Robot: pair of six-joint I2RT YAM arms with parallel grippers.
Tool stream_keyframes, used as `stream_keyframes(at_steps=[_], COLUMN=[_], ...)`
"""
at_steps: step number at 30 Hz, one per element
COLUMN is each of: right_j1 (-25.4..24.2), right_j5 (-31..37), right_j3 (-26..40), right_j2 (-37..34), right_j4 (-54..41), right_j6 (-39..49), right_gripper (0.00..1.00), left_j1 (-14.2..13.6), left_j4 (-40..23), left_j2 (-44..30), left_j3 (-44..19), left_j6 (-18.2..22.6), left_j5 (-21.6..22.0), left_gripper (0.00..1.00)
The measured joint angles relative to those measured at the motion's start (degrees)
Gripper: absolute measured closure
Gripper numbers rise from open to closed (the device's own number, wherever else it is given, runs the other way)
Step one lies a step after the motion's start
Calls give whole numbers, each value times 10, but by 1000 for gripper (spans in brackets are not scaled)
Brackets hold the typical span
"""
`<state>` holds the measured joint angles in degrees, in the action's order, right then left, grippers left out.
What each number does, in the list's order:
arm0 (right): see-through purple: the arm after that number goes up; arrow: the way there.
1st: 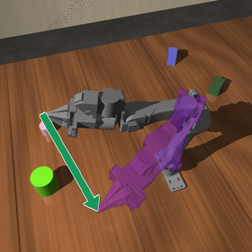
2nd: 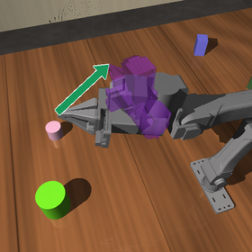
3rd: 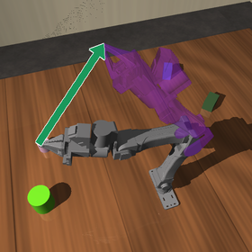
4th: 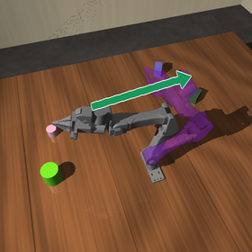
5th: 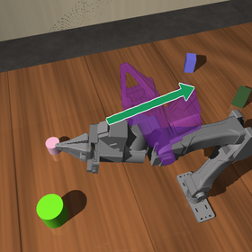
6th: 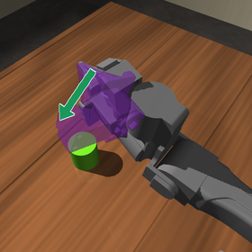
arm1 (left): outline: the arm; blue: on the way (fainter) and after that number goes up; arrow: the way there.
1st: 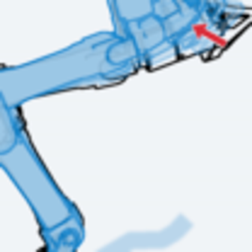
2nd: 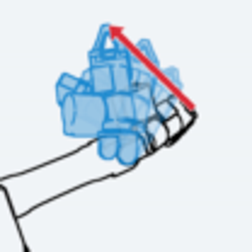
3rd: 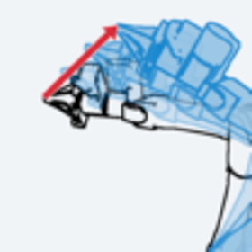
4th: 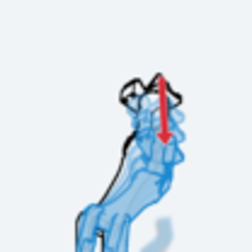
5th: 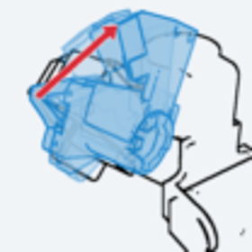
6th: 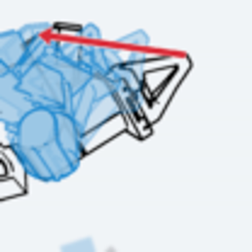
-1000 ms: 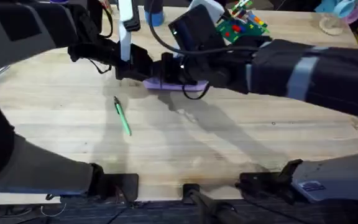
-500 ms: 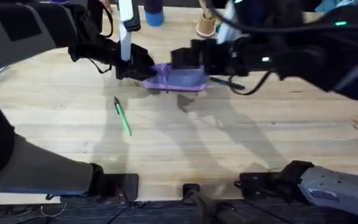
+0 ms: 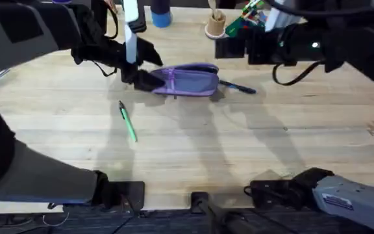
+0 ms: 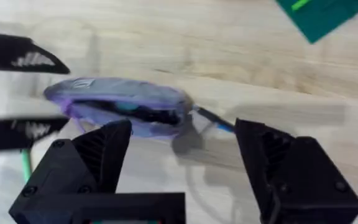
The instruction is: Unzip the bag, pick up the pens from the table one at a time and place them inside, then zip the bag closed.
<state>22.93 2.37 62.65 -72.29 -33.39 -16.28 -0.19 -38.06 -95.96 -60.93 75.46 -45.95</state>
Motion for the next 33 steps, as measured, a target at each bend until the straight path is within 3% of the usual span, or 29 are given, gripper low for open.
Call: stream_keyframes(at_steps=[2, 4, 10, 15, 18, 19, 21, 33], right_j1=[-18, -34, -82, -109, -110, -110, -110, -109], right_j5=[0, 0, 0, 4, 4, 4, 3, -89], right_j3=[0, 0, 0, 0, 0, 0, 0, 0], right_j2=[0, 0, 0, 0, 0, 0, 0, 0], right_j4=[0, 0, 0, 3, 2, 2, 2, -6], right_j6=[5, 15, 78, 147, 229, 308, 342, 404], right_gripper=[6, 6, 6, 6, 6, 6, 6, 6], left_j1=[0, 0, 0, 0, 0, 0, 0, 0], left_j4=[0, 0, 5, -26, -41, -58, -73, -153], left_j2=[0, 0, 0, 3, 27, 74, 104, 177], left_j3=[0, 0, 0, -14, -24, -30, -33, -36], left_j6=[-1, -2, -2, -2, -2, -2, -2, -2], left_j5=[-2, -4, -5, -3, 1, 8, 15, 79], left_gripper=[88, 14, 8, 8, 8, 8, 8, 7])
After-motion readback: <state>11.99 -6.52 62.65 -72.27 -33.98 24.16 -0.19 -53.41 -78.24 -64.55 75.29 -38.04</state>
